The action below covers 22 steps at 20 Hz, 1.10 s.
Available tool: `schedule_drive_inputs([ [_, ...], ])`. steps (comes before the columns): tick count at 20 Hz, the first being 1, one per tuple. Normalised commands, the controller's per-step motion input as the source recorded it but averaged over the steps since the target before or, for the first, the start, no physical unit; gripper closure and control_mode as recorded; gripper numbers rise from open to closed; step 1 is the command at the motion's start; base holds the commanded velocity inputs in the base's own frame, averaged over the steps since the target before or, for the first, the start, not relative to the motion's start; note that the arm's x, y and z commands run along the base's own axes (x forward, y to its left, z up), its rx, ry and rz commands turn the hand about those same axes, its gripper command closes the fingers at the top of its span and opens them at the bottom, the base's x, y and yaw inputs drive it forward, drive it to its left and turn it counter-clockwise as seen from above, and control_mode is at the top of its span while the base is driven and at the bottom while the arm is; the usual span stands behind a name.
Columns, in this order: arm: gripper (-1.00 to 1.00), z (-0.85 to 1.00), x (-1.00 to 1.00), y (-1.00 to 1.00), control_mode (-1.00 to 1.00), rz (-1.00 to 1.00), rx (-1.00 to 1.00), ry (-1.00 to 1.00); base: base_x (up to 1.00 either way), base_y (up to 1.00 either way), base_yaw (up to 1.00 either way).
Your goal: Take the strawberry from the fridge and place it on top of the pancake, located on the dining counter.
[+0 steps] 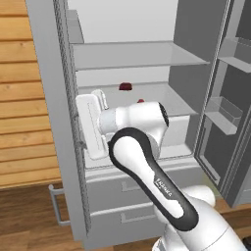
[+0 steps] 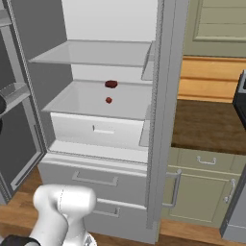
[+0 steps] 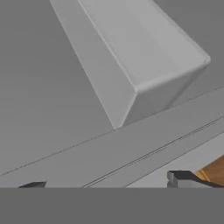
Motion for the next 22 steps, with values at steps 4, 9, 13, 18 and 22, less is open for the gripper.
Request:
schedule_drive_inputs([
  [4,-1.00,0.24,0.00,-0.63,-1.00,-0.06,0.01,0.04,0.00,0.00,0.00],
  [9,-1.00,0.24,0.12,-0.93,-1.00,-0.01,0.02,0.02,0.00,0.00,0.00],
  [13,-1.00,0.00,0.87,-1.00,-1.00,0.01,-0.17,0.02,0.00,0.00,0.00],
  [18,-1.00,-0.15,0.95,-0.92,-1.00,0.08,-0.44,0.00,0.00,0.00,0.00],
  [22,-1.00,-0.33,0.74,-0.88,-1.00,0.18,-0.54,-0.02,0.00,0.00,0.00],
])
